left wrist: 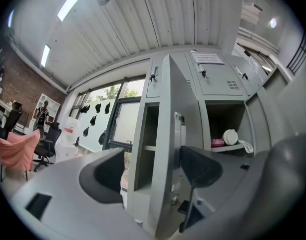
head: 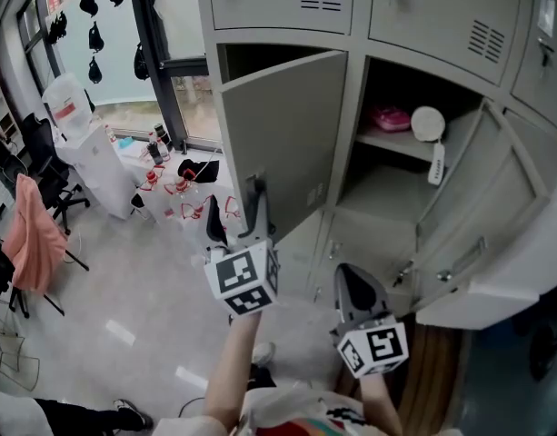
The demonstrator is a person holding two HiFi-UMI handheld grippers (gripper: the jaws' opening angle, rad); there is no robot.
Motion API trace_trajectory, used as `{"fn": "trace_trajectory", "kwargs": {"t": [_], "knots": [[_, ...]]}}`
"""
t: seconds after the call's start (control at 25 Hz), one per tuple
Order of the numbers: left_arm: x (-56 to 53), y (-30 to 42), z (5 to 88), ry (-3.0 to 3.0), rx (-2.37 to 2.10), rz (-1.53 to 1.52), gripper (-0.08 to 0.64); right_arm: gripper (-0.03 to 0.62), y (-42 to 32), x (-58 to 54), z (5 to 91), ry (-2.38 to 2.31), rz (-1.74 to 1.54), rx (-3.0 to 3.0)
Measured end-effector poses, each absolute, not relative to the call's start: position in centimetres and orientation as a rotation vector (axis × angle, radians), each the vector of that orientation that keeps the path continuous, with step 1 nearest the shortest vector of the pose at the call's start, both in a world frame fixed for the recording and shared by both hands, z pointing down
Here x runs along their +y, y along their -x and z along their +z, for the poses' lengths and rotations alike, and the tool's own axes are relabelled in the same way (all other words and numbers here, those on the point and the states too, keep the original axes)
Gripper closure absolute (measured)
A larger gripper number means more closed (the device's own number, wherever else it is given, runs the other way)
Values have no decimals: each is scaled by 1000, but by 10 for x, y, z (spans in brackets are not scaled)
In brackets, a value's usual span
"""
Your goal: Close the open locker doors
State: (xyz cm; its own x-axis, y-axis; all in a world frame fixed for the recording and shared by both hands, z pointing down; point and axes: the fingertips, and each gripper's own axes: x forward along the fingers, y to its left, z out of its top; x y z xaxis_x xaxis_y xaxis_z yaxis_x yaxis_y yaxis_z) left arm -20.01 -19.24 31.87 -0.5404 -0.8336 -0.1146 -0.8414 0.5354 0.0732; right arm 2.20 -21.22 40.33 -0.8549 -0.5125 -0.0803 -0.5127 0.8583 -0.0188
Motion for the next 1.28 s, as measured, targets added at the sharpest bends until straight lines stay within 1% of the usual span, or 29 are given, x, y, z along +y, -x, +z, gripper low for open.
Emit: {"fn": "trace_trajectory", "kwargs": {"t": [0.4,0.8,1.28], "knots": [[-208,262,327,1470,2718,208,213,588,30,-236,401,795,-15,2962],[-241,313,320,1506,2708,199,213,588,74,-265,395,879,-25,2934],[-293,357,324,1648,2649,186,213,588,115,-295,390,1016,-19,2895]]}}
